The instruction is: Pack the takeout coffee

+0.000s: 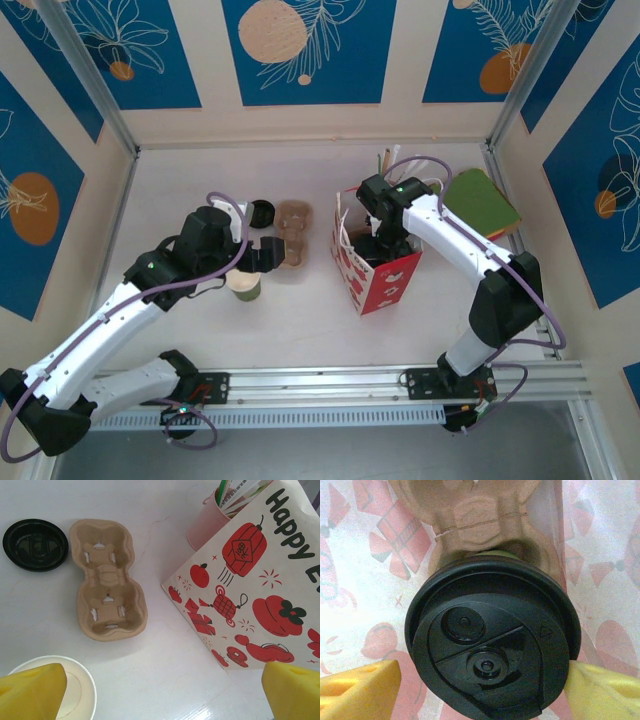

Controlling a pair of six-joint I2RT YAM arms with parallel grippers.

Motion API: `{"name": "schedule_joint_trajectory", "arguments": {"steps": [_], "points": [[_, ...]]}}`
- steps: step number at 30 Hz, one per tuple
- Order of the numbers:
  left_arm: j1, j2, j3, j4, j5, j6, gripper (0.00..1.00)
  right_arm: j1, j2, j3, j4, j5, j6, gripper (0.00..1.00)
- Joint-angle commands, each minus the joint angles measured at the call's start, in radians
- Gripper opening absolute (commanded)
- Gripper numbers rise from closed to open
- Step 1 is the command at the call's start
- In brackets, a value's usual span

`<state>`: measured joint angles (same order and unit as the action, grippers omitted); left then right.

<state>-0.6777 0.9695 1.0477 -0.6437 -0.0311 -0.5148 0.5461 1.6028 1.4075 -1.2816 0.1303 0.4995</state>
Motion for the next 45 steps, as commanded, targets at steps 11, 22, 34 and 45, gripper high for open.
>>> {"name": "schedule_joint_trajectory", "arguments": {"steps": [11, 22, 34, 45], "points": [[0.011, -0.026, -0.002, -0.012, -0.026, 0.016, 1.0, 0.008, -0.034, 0.034, -0.044, 0.003, 0.024, 0.85], [0.011, -0.025, -0.001, -0.008, -0.018, 0.02, 1.0, 0.009, -0.043, 0.037, -0.053, 0.009, 0.034, 0.86], [0.01, -0.018, 0.005, -0.004, -0.017, 0.025, 1.0, 0.009, -0.045, 0.06, -0.069, 0.015, 0.041, 0.87], [0.011, -0.012, 0.007, 0.001, -0.015, 0.029, 1.0, 0.011, -0.046, 0.089, -0.091, 0.025, 0.05, 0.87]]}}
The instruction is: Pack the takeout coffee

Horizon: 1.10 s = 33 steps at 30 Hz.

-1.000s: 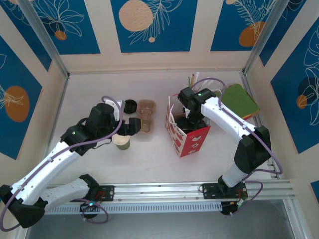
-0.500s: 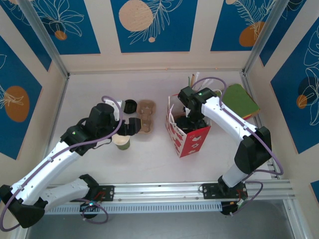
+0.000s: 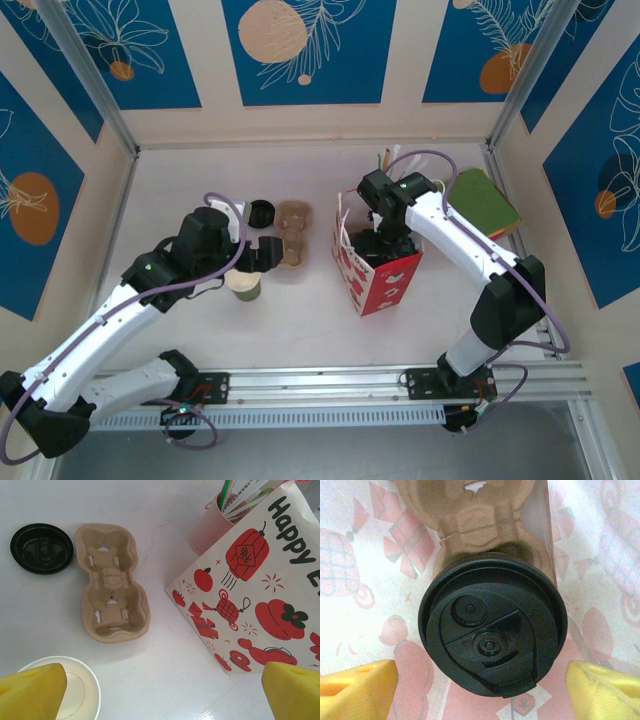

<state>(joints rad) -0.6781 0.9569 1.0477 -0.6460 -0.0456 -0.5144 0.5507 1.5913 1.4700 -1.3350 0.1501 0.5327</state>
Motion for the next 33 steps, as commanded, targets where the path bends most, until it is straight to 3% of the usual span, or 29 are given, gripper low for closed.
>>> {"name": "schedule_joint_trajectory", "arguments": {"steps": [1, 33], "points": [[0.011, 0.001, 0.006, 0.003, 0.0, 0.03, 1.0, 0.006, -0.034, 0.027, -0.038, 0.005, 0.017, 0.87], [0.011, 0.011, 0.006, -0.005, -0.025, 0.041, 1.0, 0.027, -0.063, 0.141, -0.096, 0.037, 0.069, 0.86]]}}
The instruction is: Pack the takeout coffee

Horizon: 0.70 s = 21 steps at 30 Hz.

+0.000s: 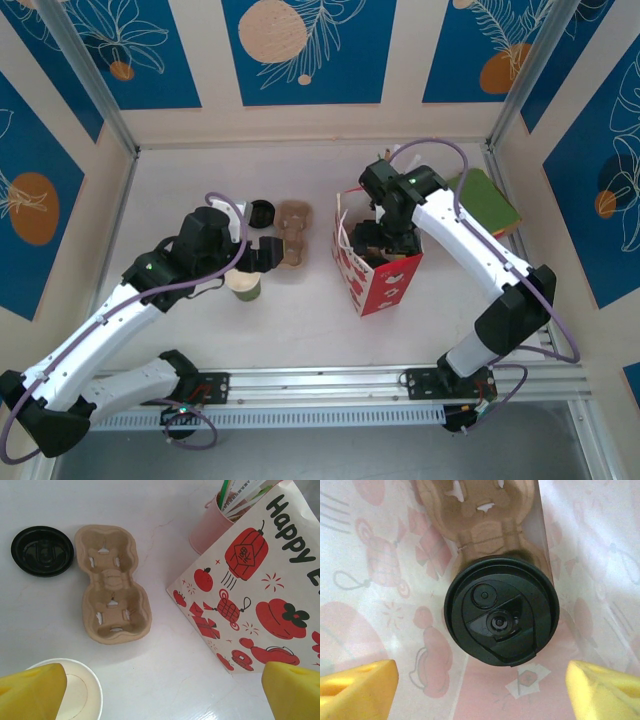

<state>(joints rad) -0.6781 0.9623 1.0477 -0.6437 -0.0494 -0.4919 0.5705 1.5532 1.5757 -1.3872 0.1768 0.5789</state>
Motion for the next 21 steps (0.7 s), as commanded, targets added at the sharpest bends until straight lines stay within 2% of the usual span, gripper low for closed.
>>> {"name": "schedule_joint_trajectory", "arguments": {"steps": [1, 6, 12, 18, 20, 21], "points": [[0.012, 0.009, 0.006, -0.011, -0.023, 0.019, 1.0, 0.008, -0.026, 0.042, -0.048, 0.012, 0.023, 0.86], [0.011, 0.011, 0.016, -0.025, -0.035, 0.02, 1.0, 0.014, -0.03, 0.084, -0.065, 0.026, 0.036, 0.82], [0.011, 0.011, 0.027, -0.038, -0.035, 0.027, 1.0, 0.02, -0.031, 0.141, -0.078, 0.037, 0.051, 0.7], [0.012, 0.026, 0.057, -0.067, -0.029, 0.029, 1.0, 0.03, -0.031, 0.227, -0.088, 0.061, 0.064, 0.53], [0.012, 0.032, 0.071, -0.081, -0.025, 0.027, 1.0, 0.031, -0.029, 0.261, -0.09, 0.065, 0.066, 0.43], [0.011, 0.032, 0.074, -0.083, -0.021, 0.026, 1.0, 0.032, -0.028, 0.277, -0.089, 0.068, 0.067, 0.34]]}}
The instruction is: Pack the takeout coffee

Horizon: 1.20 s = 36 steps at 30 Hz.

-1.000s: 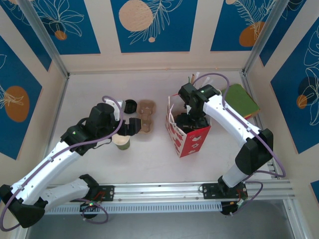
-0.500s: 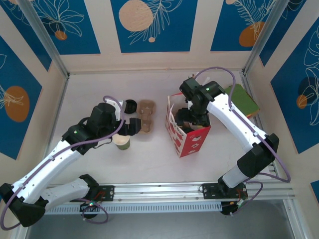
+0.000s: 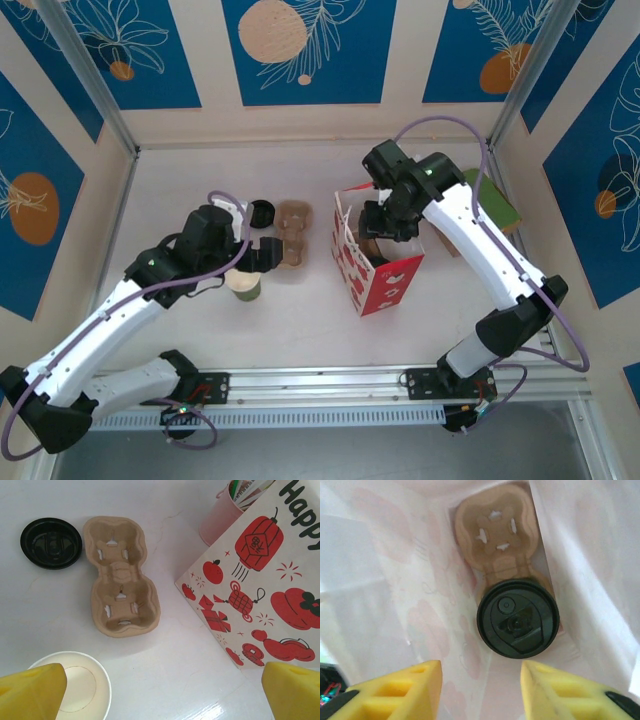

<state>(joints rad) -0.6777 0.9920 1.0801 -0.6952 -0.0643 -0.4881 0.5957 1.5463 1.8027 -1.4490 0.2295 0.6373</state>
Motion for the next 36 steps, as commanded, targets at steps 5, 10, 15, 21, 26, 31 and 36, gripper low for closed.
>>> {"name": "schedule_joint_trajectory", "arguments": {"steps": [5, 10, 15, 21, 26, 31, 36], "points": [[0.011, -0.017, 0.04, -0.022, -0.003, 0.01, 1.0, 0.007, -0.019, 0.111, -0.02, 0.037, 0.006, 0.21], [0.013, -0.012, 0.06, -0.03, -0.021, -0.018, 1.0, 0.005, -0.046, 0.138, 0.042, 0.03, -0.019, 0.13], [0.012, 0.018, 0.096, -0.053, -0.045, -0.075, 1.0, -0.016, -0.088, 0.113, 0.149, -0.005, -0.077, 0.11], [0.011, 0.095, 0.17, -0.065, -0.045, -0.135, 1.0, -0.105, -0.13, 0.12, 0.25, -0.078, -0.133, 0.27], [0.009, 0.194, 0.253, -0.077, -0.029, -0.156, 1.0, -0.201, -0.196, 0.089, 0.373, -0.108, -0.172, 0.72], [0.004, 0.273, 0.345, -0.087, -0.014, -0.141, 1.0, -0.334, -0.21, 0.098, 0.406, -0.169, -0.197, 0.91], [0.004, 0.362, 0.479, -0.111, -0.004, -0.057, 1.0, -0.486, -0.213, 0.054, 0.452, -0.229, -0.204, 0.99]]}}
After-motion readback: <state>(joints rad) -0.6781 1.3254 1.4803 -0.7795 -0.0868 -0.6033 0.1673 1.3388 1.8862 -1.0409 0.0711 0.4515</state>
